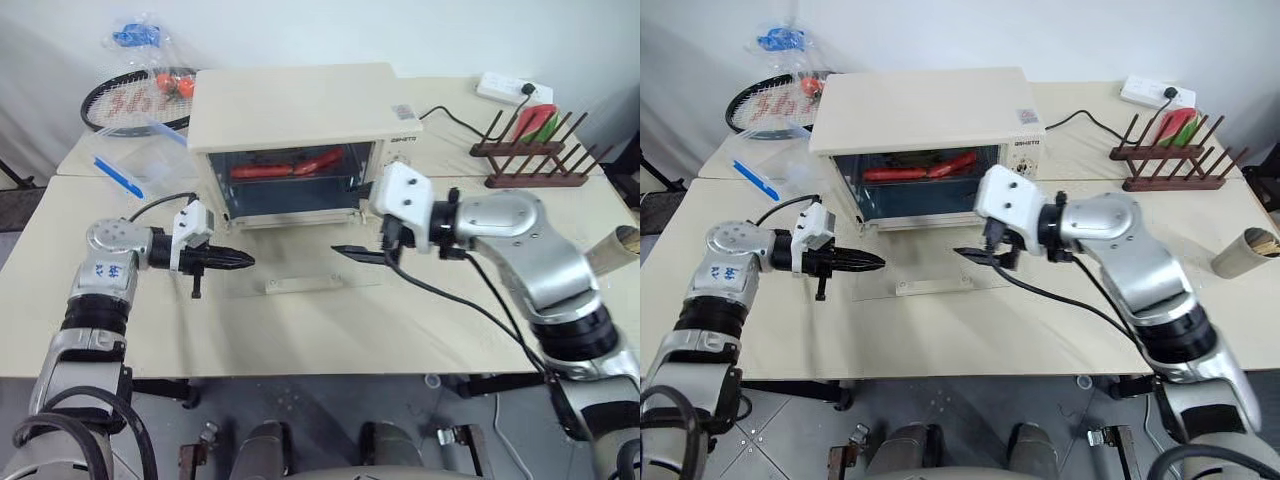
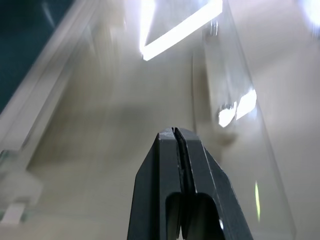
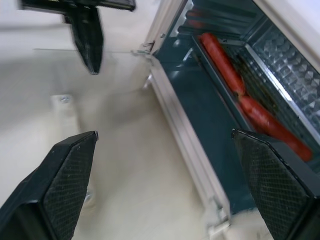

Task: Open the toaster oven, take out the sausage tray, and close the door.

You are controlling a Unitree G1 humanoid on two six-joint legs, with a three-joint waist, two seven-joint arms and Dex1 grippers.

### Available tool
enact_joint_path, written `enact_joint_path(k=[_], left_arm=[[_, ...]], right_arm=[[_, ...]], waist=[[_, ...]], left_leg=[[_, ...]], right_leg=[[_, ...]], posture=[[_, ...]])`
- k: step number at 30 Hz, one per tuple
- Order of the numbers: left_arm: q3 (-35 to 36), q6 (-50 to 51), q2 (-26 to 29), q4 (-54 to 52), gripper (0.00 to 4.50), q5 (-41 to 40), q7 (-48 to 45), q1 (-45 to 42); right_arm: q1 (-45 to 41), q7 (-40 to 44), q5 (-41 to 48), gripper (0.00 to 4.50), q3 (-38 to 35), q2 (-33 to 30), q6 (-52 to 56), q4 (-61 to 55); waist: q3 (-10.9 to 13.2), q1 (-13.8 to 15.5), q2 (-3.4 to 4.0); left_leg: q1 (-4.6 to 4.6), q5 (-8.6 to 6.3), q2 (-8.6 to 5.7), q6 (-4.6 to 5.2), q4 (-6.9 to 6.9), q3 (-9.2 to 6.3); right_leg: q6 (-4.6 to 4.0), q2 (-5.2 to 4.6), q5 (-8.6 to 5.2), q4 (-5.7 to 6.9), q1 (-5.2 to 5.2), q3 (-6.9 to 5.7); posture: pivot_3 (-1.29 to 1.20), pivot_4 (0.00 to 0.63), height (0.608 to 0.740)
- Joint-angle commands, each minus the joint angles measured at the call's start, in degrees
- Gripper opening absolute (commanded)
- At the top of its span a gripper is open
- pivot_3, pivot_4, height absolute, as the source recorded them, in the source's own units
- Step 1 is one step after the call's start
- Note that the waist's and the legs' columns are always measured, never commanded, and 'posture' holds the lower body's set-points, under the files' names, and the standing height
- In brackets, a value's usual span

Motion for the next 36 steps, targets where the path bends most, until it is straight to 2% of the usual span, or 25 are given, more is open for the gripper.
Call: enact_joint_path(k=[1, 3, 5, 11, 19, 25, 35, 36], left_arm=[[6.1, 2.9, -0.5, -7.8, 0.03, -7.4, 2.3, 3.0], [11.6, 5.9, -2.9, -15.1, 0.03, -13.9, 6.5, 8.7], [15.7, 8.1, -5.0, -21.4, 0.03, -18.8, 9.9, 13.8], [21.4, 10.5, -7.4, -32.6, 0.03, -24.7, 16.4, 25.1], [25.9, 12.0, -8.9, -39.3, 0.03, -31.0, 21.8, 31.2], [26.9, 11.8, -8.1, -40.9, 0.03, -31.3, 23.5, 35.1], [26.8, 12.2, -6.8, -40.9, 0.03, -31.4, 25.0, 35.6], [26.8, 12.2, -6.8, -40.8, 0.00, -31.3, 25.0, 35.6]], right_arm=[[-2.0, -4.5, -6.7, 4.50, 2.6, 1.9, -2.6, 1.0], [-4.7, -12.3, -15.6, 4.50, 7.1, 5.9, -3.0, 6.2], [-7.5, -16.3, -22.0, 4.50, 11.0, 8.8, -3.6, 11.5], [-14.4, -23.3, -33.0, 4.50, 15.6, 14.7, -8.3, 26.6], [-18.8, -28.0, -38.7, 4.50, 16.2, 21.2, -14.3, 41.9], [-19.6, -27.8, -42.8, 4.50, 17.9, 23.6, -16.3, 46.1], [-20.4, -29.4, -45.9, 4.50, 17.0, 25.9, -18.2, 52.6], [-20.7, -29.5, -46.1, 4.31, 17.0, 26.1, -18.2, 53.3]], waist=[[0.0, -0.2, 0.00], [0.0, -0.9, 0.01], [0.0, -1.3, 0.01], [0.0, -2.3, 0.01], [0.0, -2.5, 0.01], [0.0, -2.6, 0.01], [0.0, -2.5, 0.02], [0.0, -2.5, 0.02]], left_leg=[[-0.01, 0.00, -0.01, 0.00, 0.02, -0.02], [-0.01, -0.01, -0.01, -0.02, 0.03, -0.03], [0.02, -0.02, 0.01, -0.04, 0.04, -0.08], [0.05, -0.06, 0.14, -0.14, -0.03, -0.25], [0.06, -0.07, 0.14, -0.17, -0.05, -0.30], [0.09, -0.08, 0.18, -0.20, -0.12, -0.29], [0.14, -0.11, 0.35, -0.35, -0.14, -0.30], [0.14, -0.11, 0.36, -0.35, -0.14, -0.30]], right_leg=[[0.00, 0.00, 0.00, 0.01, 0.00, 0.00], [0.00, -0.01, 0.00, 0.03, 0.00, 0.02], [0.00, -0.02, 0.00, 0.12, 0.00, 0.03], [-0.01, 0.12, 0.00, 0.22, 0.00, 0.01], [-0.01, 0.15, 0.00, 0.22, 0.03, 0.03], [-0.02, 0.20, -0.01, 0.21, 0.02, 0.05], [-0.04, 0.42, -0.02, 0.20, 0.01, 0.15], [-0.04, 0.43, -0.02, 0.20, 0.01, 0.15]], posture=[[0.00, 0.150, 0.740], [0.00, 0.150, 0.740], [0.00, 0.150, 0.740], [0.00, 0.150, 0.740], [0.00, 0.150, 0.740], [0.00, 0.150, 0.740], [0.00, 0.150, 0.740], [0.00, 0.150, 0.740]])
